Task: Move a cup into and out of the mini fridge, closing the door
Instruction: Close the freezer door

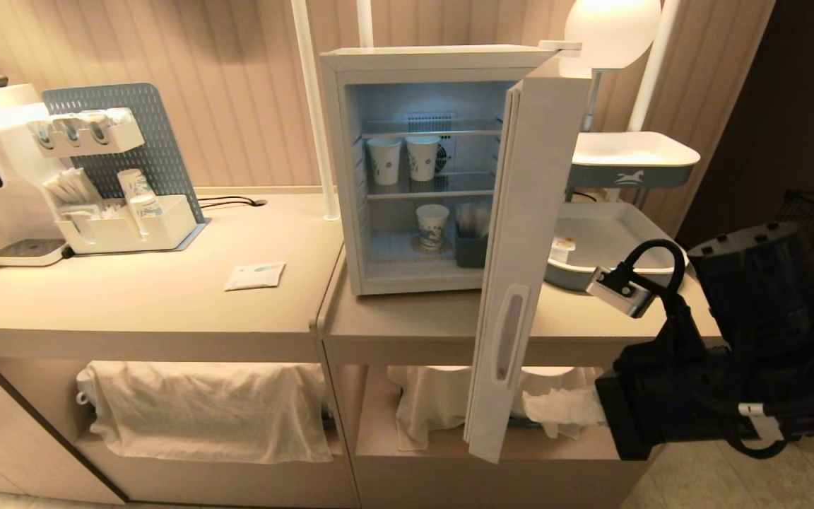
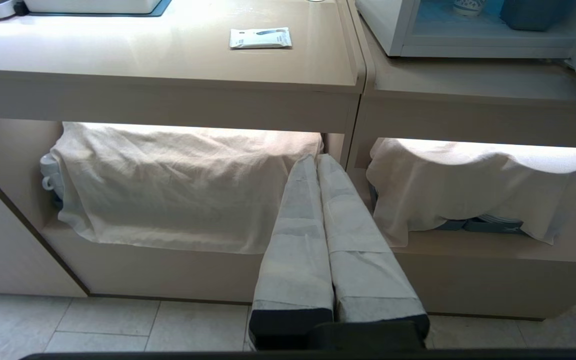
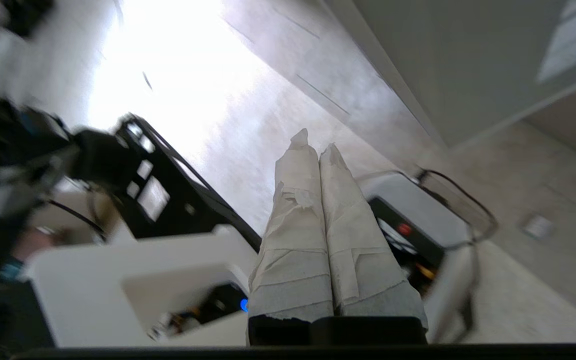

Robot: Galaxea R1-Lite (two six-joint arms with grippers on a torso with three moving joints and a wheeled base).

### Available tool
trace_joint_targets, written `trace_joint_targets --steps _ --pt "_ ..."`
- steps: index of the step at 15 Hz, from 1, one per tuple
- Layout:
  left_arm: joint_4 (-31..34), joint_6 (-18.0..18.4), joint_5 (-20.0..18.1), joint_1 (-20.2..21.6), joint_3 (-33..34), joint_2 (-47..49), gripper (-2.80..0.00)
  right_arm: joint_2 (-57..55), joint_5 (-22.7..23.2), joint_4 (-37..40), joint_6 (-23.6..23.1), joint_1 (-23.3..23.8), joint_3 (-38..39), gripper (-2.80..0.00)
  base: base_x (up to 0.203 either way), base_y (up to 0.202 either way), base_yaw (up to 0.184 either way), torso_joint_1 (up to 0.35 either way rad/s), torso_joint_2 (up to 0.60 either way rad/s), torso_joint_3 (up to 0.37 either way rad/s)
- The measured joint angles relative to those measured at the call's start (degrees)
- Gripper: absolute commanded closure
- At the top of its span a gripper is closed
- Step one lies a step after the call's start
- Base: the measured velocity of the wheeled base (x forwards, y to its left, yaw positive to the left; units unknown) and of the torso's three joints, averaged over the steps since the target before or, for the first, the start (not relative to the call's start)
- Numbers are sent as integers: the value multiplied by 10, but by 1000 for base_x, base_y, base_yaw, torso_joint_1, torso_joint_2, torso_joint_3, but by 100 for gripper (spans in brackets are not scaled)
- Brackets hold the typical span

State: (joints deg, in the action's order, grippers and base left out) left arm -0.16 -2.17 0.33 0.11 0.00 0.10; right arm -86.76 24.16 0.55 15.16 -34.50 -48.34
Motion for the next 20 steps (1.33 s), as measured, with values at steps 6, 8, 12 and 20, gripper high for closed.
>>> trace_joint_targets --steps 6,8,12,20 --pt "0 0 -1 1 0 0 0 -80 -115 -66 3 -7 -66 0 0 0 0 0 0 0" --pt "-1 0 0 1 0 0 0 -126 -185 -176 59 -4 -89 0 0 0 0 0 0 0" --pt "-1 0 0 2 0 0 0 -221 -313 -263 113 -11 -193 0 0 0 0 0 0 0" --pt "0 0 0 0 0 0 0 -362 -487 -325 -11 18 -372 0 0 0 0 0 0 0"
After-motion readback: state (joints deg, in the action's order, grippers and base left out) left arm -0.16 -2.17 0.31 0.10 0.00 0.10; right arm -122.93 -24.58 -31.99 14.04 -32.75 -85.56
